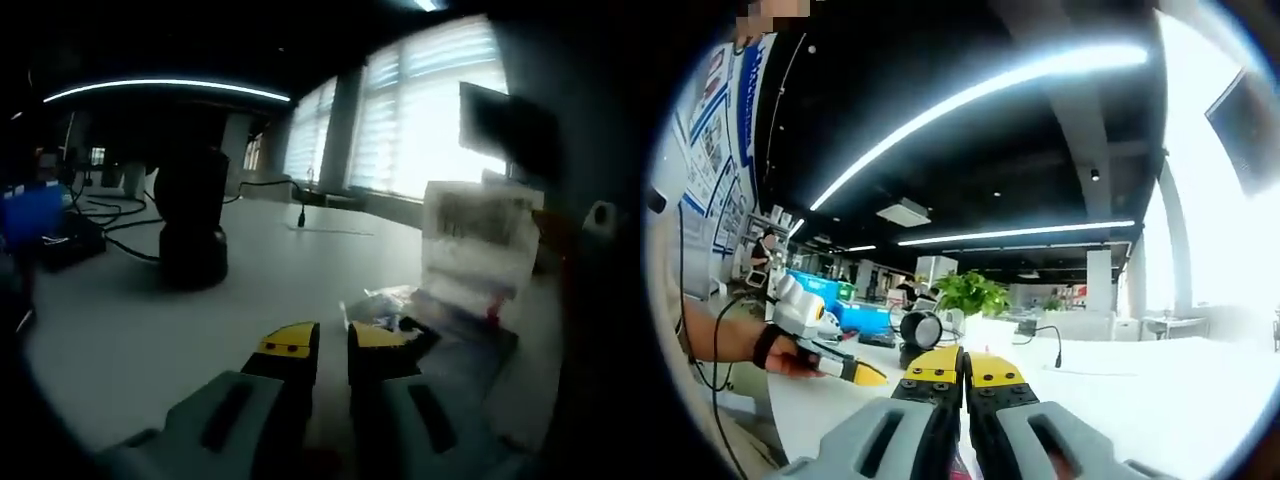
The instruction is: Clip sheet goods on table flip sheet goods clip sheet goods scan sheet goods put sheet goods back to table
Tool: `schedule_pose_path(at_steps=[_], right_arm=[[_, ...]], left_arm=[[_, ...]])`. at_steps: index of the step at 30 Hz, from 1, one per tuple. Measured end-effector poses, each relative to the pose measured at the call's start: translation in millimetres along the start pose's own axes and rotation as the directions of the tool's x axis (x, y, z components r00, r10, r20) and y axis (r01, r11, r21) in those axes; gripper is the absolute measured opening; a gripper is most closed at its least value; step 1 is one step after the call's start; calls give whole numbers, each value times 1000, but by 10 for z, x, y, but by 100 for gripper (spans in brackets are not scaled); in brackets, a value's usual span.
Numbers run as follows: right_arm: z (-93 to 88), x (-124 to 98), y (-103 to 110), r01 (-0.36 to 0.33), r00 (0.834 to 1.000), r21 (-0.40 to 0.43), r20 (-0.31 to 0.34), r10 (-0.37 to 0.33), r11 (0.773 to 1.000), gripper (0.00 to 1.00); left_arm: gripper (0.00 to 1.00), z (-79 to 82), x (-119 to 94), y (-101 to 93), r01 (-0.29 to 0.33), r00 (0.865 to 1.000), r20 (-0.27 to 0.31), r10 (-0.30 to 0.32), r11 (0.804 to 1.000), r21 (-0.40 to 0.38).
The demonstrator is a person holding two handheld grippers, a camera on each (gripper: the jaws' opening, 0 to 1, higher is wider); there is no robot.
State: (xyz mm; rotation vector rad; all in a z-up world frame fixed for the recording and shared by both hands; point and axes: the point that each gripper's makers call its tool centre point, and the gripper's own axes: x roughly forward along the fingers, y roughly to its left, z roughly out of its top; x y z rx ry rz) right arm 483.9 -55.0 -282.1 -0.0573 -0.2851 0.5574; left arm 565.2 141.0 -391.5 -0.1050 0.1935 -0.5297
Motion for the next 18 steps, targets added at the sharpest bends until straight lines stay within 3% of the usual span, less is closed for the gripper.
schedule_pose_path(at_steps=[11, 18], right_arm=[[13, 9, -57, 14, 1000, 4, 8, -14, 1000, 0], [119, 2, -213, 57, 996, 43, 60, -60, 997, 0]], left_arm=[[4, 11, 11, 30, -31, 999, 14, 30, 999, 45], [4, 33, 8, 53, -42, 999, 26, 41, 998, 51]])
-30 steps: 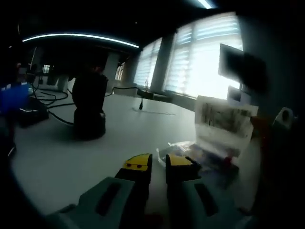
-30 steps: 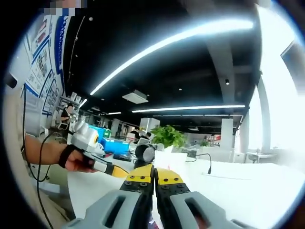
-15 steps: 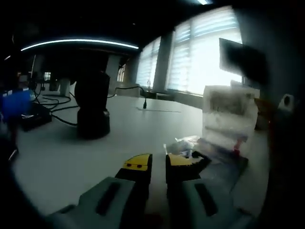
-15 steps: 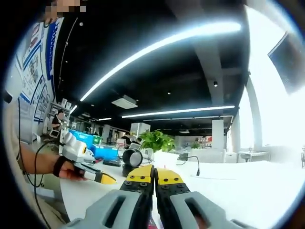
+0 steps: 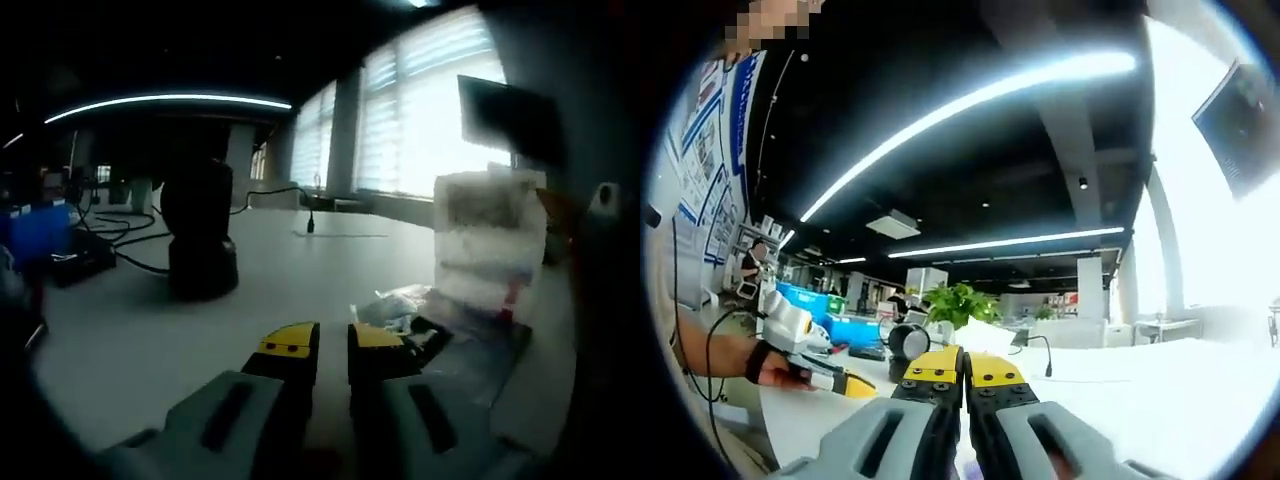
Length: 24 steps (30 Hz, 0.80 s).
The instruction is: Clip sheet goods on table flip sheet goods clip sheet goods scan sheet goods put sheet goods back to table
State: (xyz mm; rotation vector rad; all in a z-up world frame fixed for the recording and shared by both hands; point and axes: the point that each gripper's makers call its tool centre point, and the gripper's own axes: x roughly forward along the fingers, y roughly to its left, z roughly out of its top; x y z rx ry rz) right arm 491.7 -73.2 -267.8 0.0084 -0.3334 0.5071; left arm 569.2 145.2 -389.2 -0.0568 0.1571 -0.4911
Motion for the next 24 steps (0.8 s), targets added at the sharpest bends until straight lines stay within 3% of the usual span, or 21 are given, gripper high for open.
schedule_pose_path(at_steps=[5, 15, 24], right_arm=[[25, -67, -232, 61, 998, 76, 26, -63, 995, 0], [9, -174, -544, 137, 989, 130, 34, -142, 982, 0], [-24, -247, -722, 222, 975, 58, 17, -223, 973, 0]], left_arm=[[4, -3, -2, -19, 9, 1000, -2, -9, 1000, 2], [4, -29, 5, -37, 13, 1000, -20, -13, 1000, 13], [4, -15, -18, -89, 12, 1000, -17, -12, 1000, 15]])
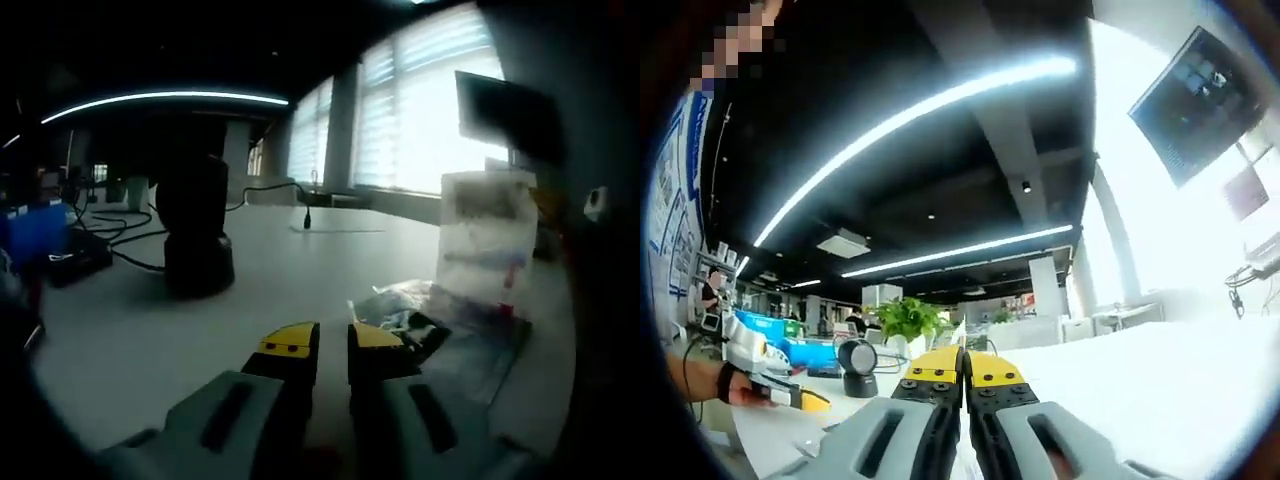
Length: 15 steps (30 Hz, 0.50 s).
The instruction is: Clip sheet goods on table flip sheet goods clip sheet goods scan sheet goods put sheet goods back to table
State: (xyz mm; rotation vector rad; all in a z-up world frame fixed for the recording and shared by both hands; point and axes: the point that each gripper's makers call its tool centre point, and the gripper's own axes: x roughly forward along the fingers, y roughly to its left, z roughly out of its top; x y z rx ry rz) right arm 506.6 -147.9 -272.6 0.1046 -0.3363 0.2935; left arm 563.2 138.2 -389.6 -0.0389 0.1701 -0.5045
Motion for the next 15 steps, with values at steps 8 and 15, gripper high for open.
schedule_pose_path(at_steps=[8, 15], right_arm=[[-57, -35, -184, 68, 997, 24, -37, -68, 997, 0], [-98, -66, -286, 133, 985, 51, -113, -126, 990, 0]], left_arm=[[4, 7, -12, -12, -10, 1000, 2, 10, 1000, 12], [4, 11, -15, -1, -10, 1000, 3, 10, 1000, 15]])
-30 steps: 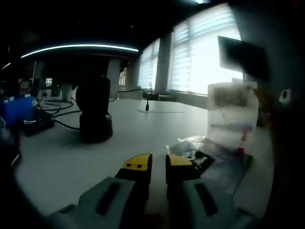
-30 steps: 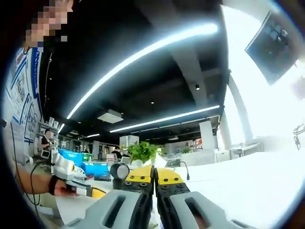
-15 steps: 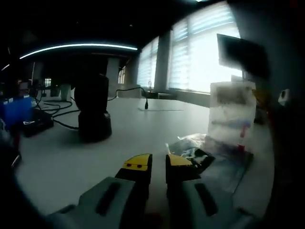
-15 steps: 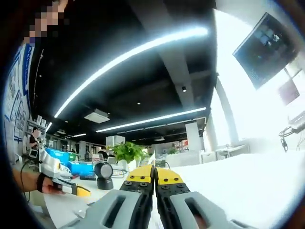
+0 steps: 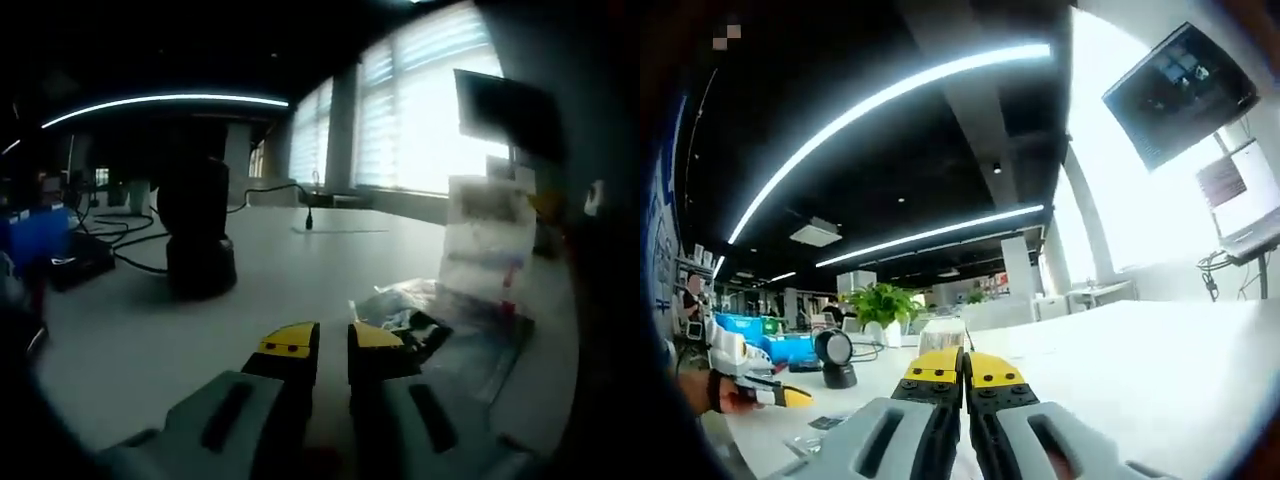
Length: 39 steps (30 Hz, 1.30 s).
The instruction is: Clip sheet goods on table flip sheet goods clip sheet goods scan sheet goods put sheet goods back to table
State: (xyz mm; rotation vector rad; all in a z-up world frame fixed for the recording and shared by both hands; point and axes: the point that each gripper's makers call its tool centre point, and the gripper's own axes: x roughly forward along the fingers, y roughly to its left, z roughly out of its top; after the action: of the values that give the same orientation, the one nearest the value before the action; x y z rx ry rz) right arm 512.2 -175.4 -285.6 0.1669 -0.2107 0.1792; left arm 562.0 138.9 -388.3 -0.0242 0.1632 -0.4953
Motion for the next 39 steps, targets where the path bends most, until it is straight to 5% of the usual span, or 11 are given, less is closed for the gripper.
schedule_pose_path(at_steps=[9, 16, 28, 39], right_arm=[[-32, -35, 39, -18, 993, -10, -113, 17, 1000, 0], [-81, -45, -63, 62, 986, 129, -163, -40, 990, 0], [-173, -132, -275, 142, 960, -109, -228, -164, 984, 0], [-247, -177, -277, 99, 944, -195, -293, -154, 976, 0]], left_arm=[[4, 3, -8, -6, -4, 1000, 2, 4, 1000, 12], [4, 3, -10, -13, -5, 1000, 1, 5, 1000, 20], [4, 6, -12, -12, -8, 1000, 4, 7, 1000, 22], [4, 7, -9, -6, -8, 1000, 5, 8, 1000, 24]])
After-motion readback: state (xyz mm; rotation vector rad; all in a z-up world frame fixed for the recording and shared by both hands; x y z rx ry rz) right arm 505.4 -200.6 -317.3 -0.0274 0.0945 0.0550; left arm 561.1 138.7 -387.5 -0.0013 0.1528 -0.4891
